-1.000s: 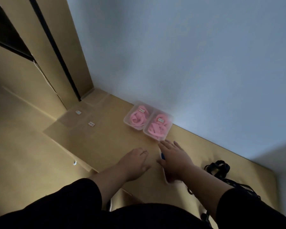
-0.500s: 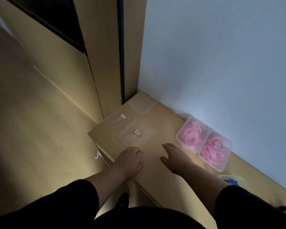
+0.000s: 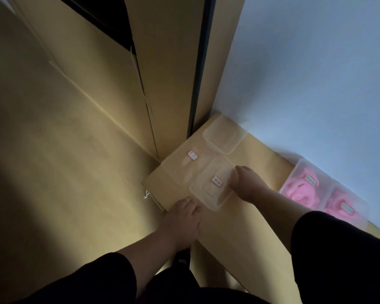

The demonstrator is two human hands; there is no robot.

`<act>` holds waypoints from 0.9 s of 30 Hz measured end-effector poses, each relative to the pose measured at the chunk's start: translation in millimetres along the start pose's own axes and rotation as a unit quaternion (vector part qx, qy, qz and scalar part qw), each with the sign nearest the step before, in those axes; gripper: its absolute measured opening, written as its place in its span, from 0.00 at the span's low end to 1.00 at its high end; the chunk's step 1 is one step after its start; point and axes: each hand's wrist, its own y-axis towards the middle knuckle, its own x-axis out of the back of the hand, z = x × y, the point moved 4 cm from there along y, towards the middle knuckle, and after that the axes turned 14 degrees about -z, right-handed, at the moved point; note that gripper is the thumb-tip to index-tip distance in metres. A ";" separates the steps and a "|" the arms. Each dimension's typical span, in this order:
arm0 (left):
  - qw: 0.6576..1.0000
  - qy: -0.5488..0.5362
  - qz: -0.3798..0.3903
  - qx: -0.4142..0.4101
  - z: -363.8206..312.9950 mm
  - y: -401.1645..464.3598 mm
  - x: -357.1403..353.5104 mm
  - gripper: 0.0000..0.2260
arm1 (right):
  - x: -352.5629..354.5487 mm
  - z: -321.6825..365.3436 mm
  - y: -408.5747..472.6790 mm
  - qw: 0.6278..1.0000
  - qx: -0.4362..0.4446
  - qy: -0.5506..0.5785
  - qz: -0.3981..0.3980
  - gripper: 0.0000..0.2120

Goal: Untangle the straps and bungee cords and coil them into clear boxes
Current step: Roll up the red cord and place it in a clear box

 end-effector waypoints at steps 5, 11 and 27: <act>1.000 0.002 0.017 -0.012 0.0 4.0 -8.2 0.25 | -2.1 1.6 10.5 0.998 -0.043 -0.013 -0.033 0.19; 1.000 -0.015 0.003 -0.010 -1.9 7.3 -5.5 0.26 | 2.3 -23.9 9.9 0.978 -0.144 0.110 -0.101 0.14; 0.953 -0.053 -0.223 -0.200 -97.4 64.3 83.8 0.05 | 116.3 -103.5 -74.4 0.911 -0.175 0.271 -0.257 0.14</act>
